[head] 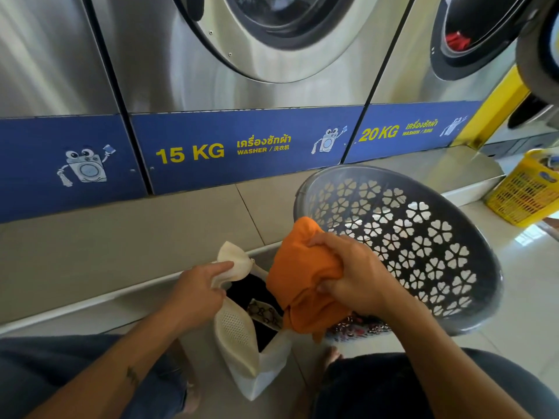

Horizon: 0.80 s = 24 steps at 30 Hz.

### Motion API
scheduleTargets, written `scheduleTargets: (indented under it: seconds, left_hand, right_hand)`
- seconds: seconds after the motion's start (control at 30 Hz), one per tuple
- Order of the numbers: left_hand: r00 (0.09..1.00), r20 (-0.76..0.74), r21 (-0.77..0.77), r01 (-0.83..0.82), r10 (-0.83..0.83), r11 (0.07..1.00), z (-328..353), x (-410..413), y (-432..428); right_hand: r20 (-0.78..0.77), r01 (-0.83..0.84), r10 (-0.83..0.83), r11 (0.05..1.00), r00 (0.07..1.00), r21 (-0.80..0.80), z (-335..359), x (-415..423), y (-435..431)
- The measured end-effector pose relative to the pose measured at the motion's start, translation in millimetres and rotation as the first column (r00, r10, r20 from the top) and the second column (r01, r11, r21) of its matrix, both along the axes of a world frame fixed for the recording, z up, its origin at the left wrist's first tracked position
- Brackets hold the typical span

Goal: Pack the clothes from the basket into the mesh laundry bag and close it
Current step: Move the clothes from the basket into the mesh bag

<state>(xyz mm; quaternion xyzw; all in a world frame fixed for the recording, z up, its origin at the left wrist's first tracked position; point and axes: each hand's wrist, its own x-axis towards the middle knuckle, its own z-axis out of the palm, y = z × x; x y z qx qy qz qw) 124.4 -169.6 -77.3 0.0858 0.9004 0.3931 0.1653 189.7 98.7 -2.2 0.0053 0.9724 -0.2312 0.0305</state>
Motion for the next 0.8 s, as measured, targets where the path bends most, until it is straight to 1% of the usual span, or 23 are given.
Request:
scheduleTargets:
  seconds: [0.13, 0.23, 0.37, 0.43, 0.5, 0.57, 0.63, 0.7, 0.73, 0.8]
  left_hand:
    - [1.0, -0.01, 0.003, 0.003, -0.003, 1.0, 1.6, 1.3, 1.6]
    - [1.0, 0.003, 0.017, -0.011, 0.011, 1.0, 2.7, 2.9, -1.6]
    - [0.999, 0.023, 0.029, -0.035, 0.034, 0.999, 2.1, 4.0, -7.4]
    - [0.997, 0.057, 0.059, -0.053, 0.05, 0.997, 2.5, 4.4, -10.7]
    - [0.992, 0.104, 0.111, -0.087, 0.075, 0.99, 2.6, 4.1, -13.8]
    - [0.985, 0.132, 0.144, -0.133, 0.114, 0.981, 2.8, 3.1, -17.8]
    - [0.977, 0.131, 0.148, -0.186, 0.167, 0.971, 3.3, 2.3, -21.8]
    - [0.978, 0.086, 0.12, -0.199, 0.189, 0.973, 4.6, 2.0, -24.0]
    - [0.981, 0.058, 0.101, -0.19, 0.185, 0.977, 5.0, 2.3, -24.6]
    - [0.986, 0.025, 0.085, -0.167, 0.166, 0.982, 6.0, 3.6, -24.8]
  right_hand:
    - [-0.077, 0.007, -0.004, 0.999, 0.997, 0.037, 7.1, 9.3, -0.5]
    - [-0.178, -0.008, 0.033, 0.99, 0.983, 0.138, 18.1, 16.1, -9.9]
    - [-0.364, -0.032, 0.114, 0.974, 0.925, 0.222, 34.2, 26.6, -36.0]
    - [-0.447, -0.038, 0.138, 0.974, 0.884, 0.225, 38.8, 28.5, -52.6]
    - [-0.48, -0.04, 0.135, 0.978, 0.867, 0.204, 39.3, 27.5, -69.2]
    - [-0.426, -0.045, 0.144, 0.971, 0.893, 0.233, 34.9, 24.6, -85.4]
    - [-0.251, -0.087, 0.194, 0.92, 0.948, 0.381, 19.5, 17.6, -97.3]
    - [-0.088, -0.164, 0.232, 0.866, 0.969, 0.472, -6.2, 10.2, -104.9]
    - [-0.039, -0.195, 0.247, 0.845, 0.968, 0.497, -18.3, 6.6, -108.0]
    - [-0.004, -0.229, 0.271, 0.819, 0.962, 0.526, -35.5, 0.6, -115.4]
